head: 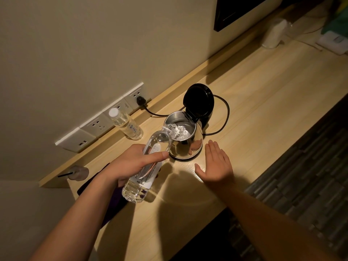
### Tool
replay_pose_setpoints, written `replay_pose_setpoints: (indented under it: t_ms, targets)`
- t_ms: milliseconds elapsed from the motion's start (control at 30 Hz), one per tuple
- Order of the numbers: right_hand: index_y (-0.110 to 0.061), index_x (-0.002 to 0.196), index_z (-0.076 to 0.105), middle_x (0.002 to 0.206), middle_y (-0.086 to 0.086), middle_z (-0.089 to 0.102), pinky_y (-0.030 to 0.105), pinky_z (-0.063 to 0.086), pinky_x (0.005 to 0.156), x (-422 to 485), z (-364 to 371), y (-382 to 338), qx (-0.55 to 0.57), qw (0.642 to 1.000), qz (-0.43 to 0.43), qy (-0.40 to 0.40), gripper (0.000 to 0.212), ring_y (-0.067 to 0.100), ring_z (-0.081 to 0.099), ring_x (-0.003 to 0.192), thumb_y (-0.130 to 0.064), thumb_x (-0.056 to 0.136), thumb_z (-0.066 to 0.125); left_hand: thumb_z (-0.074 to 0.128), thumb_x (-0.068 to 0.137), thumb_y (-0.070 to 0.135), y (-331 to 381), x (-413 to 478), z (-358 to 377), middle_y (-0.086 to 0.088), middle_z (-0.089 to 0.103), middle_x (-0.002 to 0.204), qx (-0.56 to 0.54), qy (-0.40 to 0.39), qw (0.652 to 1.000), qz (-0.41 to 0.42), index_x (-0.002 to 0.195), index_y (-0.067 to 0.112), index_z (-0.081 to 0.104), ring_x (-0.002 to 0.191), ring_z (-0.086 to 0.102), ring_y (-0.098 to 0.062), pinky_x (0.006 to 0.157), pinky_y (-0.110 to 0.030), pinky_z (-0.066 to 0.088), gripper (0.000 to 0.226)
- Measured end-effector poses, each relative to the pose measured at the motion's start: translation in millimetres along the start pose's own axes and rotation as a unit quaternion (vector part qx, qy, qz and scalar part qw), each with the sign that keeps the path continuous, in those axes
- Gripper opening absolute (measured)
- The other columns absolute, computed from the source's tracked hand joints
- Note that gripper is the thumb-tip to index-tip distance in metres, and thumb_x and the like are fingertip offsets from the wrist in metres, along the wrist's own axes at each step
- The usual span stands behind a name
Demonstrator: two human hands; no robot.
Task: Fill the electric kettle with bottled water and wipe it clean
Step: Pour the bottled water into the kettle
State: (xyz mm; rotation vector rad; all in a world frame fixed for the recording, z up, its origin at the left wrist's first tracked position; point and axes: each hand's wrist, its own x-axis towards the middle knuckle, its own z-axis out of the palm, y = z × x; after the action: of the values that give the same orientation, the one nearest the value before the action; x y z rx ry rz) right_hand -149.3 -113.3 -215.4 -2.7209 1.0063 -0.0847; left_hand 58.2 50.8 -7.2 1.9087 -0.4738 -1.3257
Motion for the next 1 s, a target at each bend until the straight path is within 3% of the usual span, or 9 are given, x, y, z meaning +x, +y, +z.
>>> replay_pose_setpoints:
  t_ms: [133,333,433,567,733,1000]
  targets:
    - [-0.001,0.151,0.047,0.161,0.016,0.041,0.043,0.035,0.120,-1.2,-2.3,-0.4,0.004,1.000,-0.004,0.022,0.084,0.027,0.037,0.152,-0.057,0.089,0.055,0.091,0.050,0.073,3.6,-0.8,0.1,-0.027,0.079,0.100,0.016,-0.004,1.000,0.010,0.106,-0.006,0.072,0.093,0.074,-0.053,0.092,-0.070,0.057,0.098]
    - [-0.001,0.151,0.047,0.161,0.016,0.041,0.043,0.034,0.121,-1.6,-3.7,-1.1,0.003,1.000,-0.008,0.028,0.083,0.027,0.036,0.152,-0.056,0.090,0.055,0.082,0.063,0.063,2.9,2.4,-1.9,-0.021,0.080,0.095,0.037,-0.001,0.999,0.026,0.102,-0.003,0.073,0.088,0.076,-0.046,0.089,-0.062,0.059,0.078]
    - [0.000,0.148,0.050,0.159,0.017,0.044,0.043,0.036,0.119,-2.1,-4.5,-1.2,0.011,0.999,-0.009,0.042,0.082,0.028,0.039,0.151,-0.054,0.089,0.058,0.083,0.063,0.062,1.8,4.2,-3.0,-0.019,0.080,0.089,0.031,-0.001,0.999,0.025,0.097,0.001,0.075,0.079,0.077,-0.035,0.088,-0.060,0.060,0.070]
    - [0.001,0.148,0.050,0.159,0.017,0.044,0.043,0.036,0.119,-3.0,-5.7,-1.3,0.010,0.999,-0.015,0.050,0.081,0.029,0.040,0.150,-0.053,0.088,0.060,0.085,0.063,0.060,1.0,5.8,-4.6,-0.024,0.080,0.095,0.022,0.002,1.000,0.015,0.102,-0.003,0.075,0.088,0.077,-0.045,0.092,-0.062,0.058,0.075]
    - [0.003,0.147,0.051,0.157,0.019,0.046,0.046,0.040,0.117,-3.5,-5.5,0.0,0.018,0.998,-0.024,0.062,0.080,0.030,0.042,0.149,-0.050,0.088,0.063,0.090,0.058,0.062,-0.7,8.4,-5.8,-0.021,0.080,0.089,0.006,-0.004,1.000,0.005,0.095,0.002,0.076,0.080,0.076,-0.036,0.086,-0.053,0.061,0.071]
    - [0.003,0.147,0.050,0.158,0.019,0.045,0.046,0.039,0.117,-3.0,0.6,1.9,0.022,0.997,-0.024,0.066,0.081,0.030,0.041,0.150,-0.051,0.088,0.061,0.088,0.061,0.063,2.0,7.3,-5.1,-0.027,0.078,0.095,0.002,-0.005,1.000,0.011,0.100,-0.008,0.072,0.083,0.076,-0.043,0.085,-0.051,0.060,0.083]
